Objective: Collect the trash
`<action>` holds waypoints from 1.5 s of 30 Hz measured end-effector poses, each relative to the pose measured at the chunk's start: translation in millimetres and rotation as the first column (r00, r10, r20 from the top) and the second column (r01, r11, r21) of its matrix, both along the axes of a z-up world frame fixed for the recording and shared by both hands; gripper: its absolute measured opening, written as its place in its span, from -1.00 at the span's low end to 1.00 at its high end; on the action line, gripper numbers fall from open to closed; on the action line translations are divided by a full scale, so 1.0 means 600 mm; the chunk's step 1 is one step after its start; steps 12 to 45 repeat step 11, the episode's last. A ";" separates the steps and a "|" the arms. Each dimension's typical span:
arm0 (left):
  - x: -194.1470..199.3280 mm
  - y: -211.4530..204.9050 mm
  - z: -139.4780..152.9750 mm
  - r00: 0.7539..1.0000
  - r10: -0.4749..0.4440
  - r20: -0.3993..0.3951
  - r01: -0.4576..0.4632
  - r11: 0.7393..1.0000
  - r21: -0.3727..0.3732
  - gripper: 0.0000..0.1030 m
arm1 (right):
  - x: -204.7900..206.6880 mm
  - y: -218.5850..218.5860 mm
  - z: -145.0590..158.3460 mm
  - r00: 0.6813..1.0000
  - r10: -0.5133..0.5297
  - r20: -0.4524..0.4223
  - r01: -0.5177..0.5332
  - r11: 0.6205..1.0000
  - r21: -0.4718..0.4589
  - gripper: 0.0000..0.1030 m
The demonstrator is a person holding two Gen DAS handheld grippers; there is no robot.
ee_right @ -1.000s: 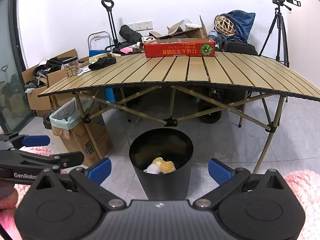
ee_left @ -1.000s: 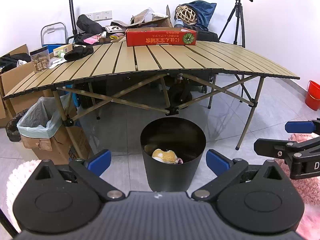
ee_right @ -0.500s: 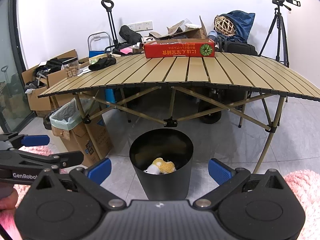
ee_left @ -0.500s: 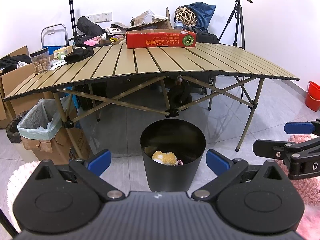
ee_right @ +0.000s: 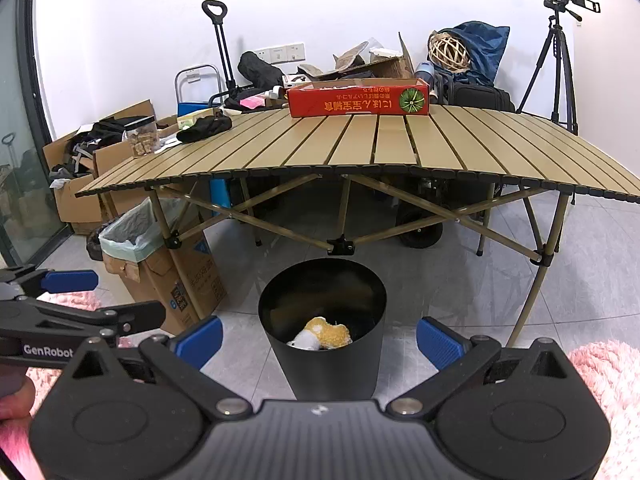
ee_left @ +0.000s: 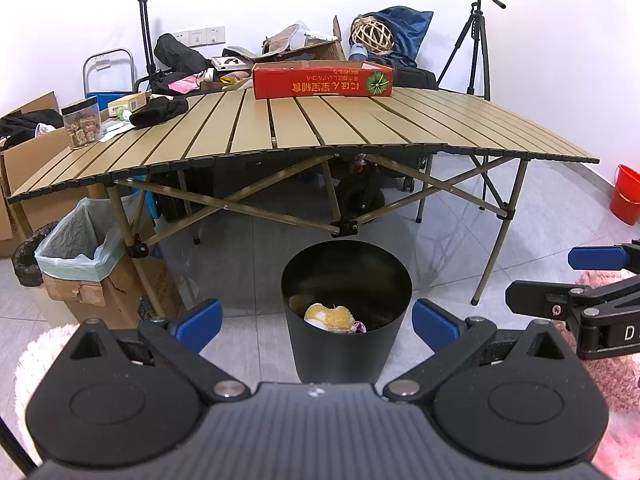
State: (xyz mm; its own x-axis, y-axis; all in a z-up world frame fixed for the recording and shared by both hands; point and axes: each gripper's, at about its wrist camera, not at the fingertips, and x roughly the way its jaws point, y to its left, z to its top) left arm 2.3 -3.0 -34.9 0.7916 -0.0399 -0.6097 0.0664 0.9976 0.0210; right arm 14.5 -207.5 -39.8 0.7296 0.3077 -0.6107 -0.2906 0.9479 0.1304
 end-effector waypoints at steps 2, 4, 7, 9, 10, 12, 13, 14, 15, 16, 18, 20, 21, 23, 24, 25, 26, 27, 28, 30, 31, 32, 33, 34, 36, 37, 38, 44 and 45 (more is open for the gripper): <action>0.001 0.000 0.001 1.000 0.001 0.002 -0.001 1.000 0.000 1.00 | 0.000 0.000 0.000 1.000 0.000 0.000 0.000 1.000 0.000 1.00; 0.003 0.001 0.003 1.000 0.004 0.003 -0.004 1.000 0.002 1.00 | 0.000 0.000 0.000 1.000 0.000 0.000 0.000 1.000 0.000 1.00; 0.003 0.002 0.005 1.000 0.009 0.011 -0.009 1.000 -0.005 1.00 | 0.000 0.000 0.000 1.000 0.000 -0.001 0.000 1.000 0.000 1.00; 0.002 0.003 0.007 1.000 0.014 0.019 -0.014 1.000 -0.007 1.00 | 0.000 0.000 0.001 1.000 0.001 -0.003 -0.001 1.000 0.001 1.00; 0.003 0.003 0.006 1.000 0.014 0.018 -0.014 1.000 -0.007 1.00 | 0.001 0.001 0.001 1.000 0.001 -0.005 -0.001 1.000 0.001 1.00; 0.004 0.004 0.005 1.000 0.014 0.014 -0.014 1.000 -0.007 1.00 | 0.001 0.001 0.001 1.000 0.003 -0.007 -0.003 1.000 0.002 1.00; 0.004 0.004 0.005 1.000 0.014 0.014 -0.014 1.000 -0.007 1.00 | 0.001 0.001 0.001 1.000 0.003 -0.007 -0.003 1.000 0.002 1.00; 0.004 0.004 0.005 1.000 0.014 0.014 -0.014 1.000 -0.007 1.00 | 0.001 0.001 0.001 1.000 0.003 -0.007 -0.003 1.000 0.002 1.00; 0.004 0.004 0.005 1.000 0.014 0.014 -0.014 1.000 -0.007 1.00 | 0.001 0.001 0.001 1.000 0.003 -0.007 -0.003 1.000 0.002 1.00; 0.004 0.004 0.005 1.000 0.014 0.014 -0.014 1.000 -0.007 1.00 | 0.001 0.001 0.001 1.000 0.003 -0.007 -0.003 1.000 0.002 1.00; 0.004 0.004 0.005 1.000 0.014 0.014 -0.014 1.000 -0.007 1.00 | 0.001 0.001 0.001 1.000 0.003 -0.007 -0.003 1.000 0.002 1.00; 0.004 0.004 0.005 1.000 0.014 0.014 -0.014 1.000 -0.007 1.00 | 0.001 0.001 0.001 1.000 0.003 -0.007 -0.003 1.000 0.002 1.00; 0.004 0.004 0.005 1.000 0.014 0.014 -0.014 1.000 -0.007 1.00 | 0.001 0.001 0.001 1.000 0.003 -0.007 -0.003 1.000 0.002 1.00; 0.004 0.004 0.005 1.000 0.014 0.014 -0.014 1.000 -0.007 1.00 | 0.001 0.001 0.001 1.000 0.003 -0.007 -0.003 1.000 0.002 1.00; 0.004 0.004 0.005 1.000 0.014 0.014 -0.014 1.000 -0.007 1.00 | 0.001 0.001 0.001 1.000 0.003 -0.007 -0.003 1.000 0.002 1.00; 0.004 0.004 0.005 1.000 0.014 0.014 -0.014 1.000 -0.007 1.00 | 0.001 0.001 0.001 1.000 0.003 -0.007 -0.003 1.000 0.002 1.00; 0.004 0.004 0.005 1.000 0.014 0.014 -0.014 1.000 -0.007 1.00 | 0.001 0.001 0.001 1.000 0.003 -0.007 -0.003 1.000 0.002 1.00; 0.004 0.004 0.005 1.000 0.014 0.014 -0.014 1.000 -0.007 1.00 | 0.001 0.001 0.001 1.000 0.003 -0.007 -0.003 1.000 0.002 1.00; 0.004 0.004 0.005 1.000 0.014 0.014 -0.014 1.000 -0.007 1.00 | 0.001 0.001 0.001 1.000 0.003 -0.007 -0.003 1.000 0.002 1.00; 0.004 0.004 0.005 1.000 0.014 0.014 -0.014 1.000 -0.007 1.00 | 0.001 0.001 0.001 1.000 0.003 -0.007 -0.003 1.000 0.002 1.00; 0.004 0.004 0.005 1.000 0.014 0.014 -0.014 1.000 -0.007 1.00 | 0.001 0.001 0.001 1.000 0.003 -0.007 -0.003 1.000 0.002 1.00; 0.004 0.004 0.005 1.000 0.014 0.014 -0.014 1.000 -0.007 1.00 | 0.001 0.001 0.001 1.000 0.003 -0.007 -0.003 1.000 0.002 1.00; 0.004 0.004 0.005 1.000 0.014 0.014 -0.014 1.000 -0.007 1.00 | 0.001 0.001 0.001 1.000 0.003 -0.007 -0.003 1.000 0.002 1.00; 0.004 0.004 0.005 1.000 0.014 0.014 -0.014 1.000 -0.007 1.00 | 0.001 0.001 0.001 1.000 0.003 -0.007 -0.003 1.000 0.002 1.00; 0.004 0.004 0.005 1.000 0.014 0.014 -0.014 1.000 -0.007 1.00 | 0.001 0.001 0.001 1.000 0.003 -0.007 -0.003 1.000 0.002 1.00; 0.004 0.004 0.005 1.000 0.014 0.014 -0.014 1.000 -0.007 1.00 | 0.001 0.001 0.001 1.000 0.003 -0.007 -0.003 1.000 0.002 1.00; 0.004 0.004 0.005 1.000 0.014 0.014 -0.014 1.000 -0.007 1.00 | 0.001 0.001 0.001 1.000 0.003 -0.007 -0.003 1.000 0.002 1.00; 0.004 0.004 0.005 1.000 0.014 0.014 -0.014 1.000 -0.007 1.00 | 0.001 0.001 0.001 1.000 0.003 -0.007 -0.003 1.000 0.002 1.00; 0.004 0.004 0.005 1.000 0.014 0.014 -0.014 1.000 -0.007 1.00 | 0.001 0.001 0.001 1.000 0.003 -0.007 -0.003 1.000 0.002 1.00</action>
